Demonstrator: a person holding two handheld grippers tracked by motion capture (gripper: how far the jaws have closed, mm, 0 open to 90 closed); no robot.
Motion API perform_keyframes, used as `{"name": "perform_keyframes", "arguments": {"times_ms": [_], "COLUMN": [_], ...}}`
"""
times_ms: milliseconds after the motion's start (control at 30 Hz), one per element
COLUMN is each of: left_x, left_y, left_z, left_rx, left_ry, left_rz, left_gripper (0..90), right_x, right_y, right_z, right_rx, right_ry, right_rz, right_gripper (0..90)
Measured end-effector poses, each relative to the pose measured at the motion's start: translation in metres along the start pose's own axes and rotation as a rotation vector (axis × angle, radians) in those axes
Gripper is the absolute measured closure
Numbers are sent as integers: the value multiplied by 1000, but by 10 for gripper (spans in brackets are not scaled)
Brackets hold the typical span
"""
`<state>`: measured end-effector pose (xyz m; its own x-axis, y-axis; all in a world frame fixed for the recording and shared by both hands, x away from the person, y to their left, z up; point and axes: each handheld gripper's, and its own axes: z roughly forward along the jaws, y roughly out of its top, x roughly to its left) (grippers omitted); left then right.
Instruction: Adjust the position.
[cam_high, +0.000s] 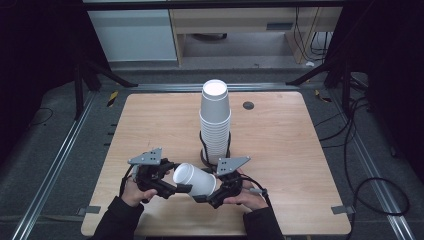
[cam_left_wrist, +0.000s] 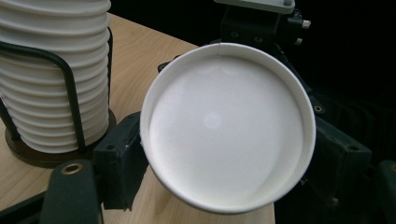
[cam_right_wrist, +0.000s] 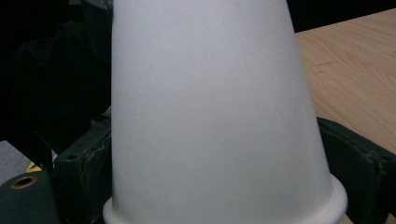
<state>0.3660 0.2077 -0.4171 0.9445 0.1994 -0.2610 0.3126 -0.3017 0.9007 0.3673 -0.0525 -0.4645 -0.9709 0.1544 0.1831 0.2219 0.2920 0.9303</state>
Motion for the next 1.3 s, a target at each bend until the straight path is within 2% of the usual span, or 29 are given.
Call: {"name": "perform_keyframes", "arguments": {"times_ms": [300,433,500,667,867,967,1000,1167,1233,1300], "left_x": [-2,-3,-4,-4,0,1,2,3,4,4], "left_y": [2,5,6,7,3,1,-2,-7,-7,-10], "left_z": [-1,-7,-12,-23,-30,-29,-26,-15,-13,-6], "left_rx": [2,-17,-23,1,79,103,133,197,207,250], "left_ry": [26,37,49,81,129,128,129,127,128,141], "left_rz": [11,17,23,29,24,20,22,24,25,32], "left_gripper": [210,187,183,164,155,152,152,144,144,143], "right_x": [-1,-1,-1,-3,-7,-9,-10,-14,-14,-15], "right_y": [1,1,3,12,28,35,36,39,39,37], "right_z": [-2,-4,-7,-14,-19,-17,-16,-8,-6,-1], "right_rx": [0,11,28,96,210,264,283,369,382,408], "right_ry": [4,-7,-13,-41,-77,-84,-87,-92,-93,-89], "right_rz": [7,4,-9,-56,-138,-175,-184,-222,-220,-232], "right_gripper": [96,98,98,97,96,95,95,93,93,93]}}
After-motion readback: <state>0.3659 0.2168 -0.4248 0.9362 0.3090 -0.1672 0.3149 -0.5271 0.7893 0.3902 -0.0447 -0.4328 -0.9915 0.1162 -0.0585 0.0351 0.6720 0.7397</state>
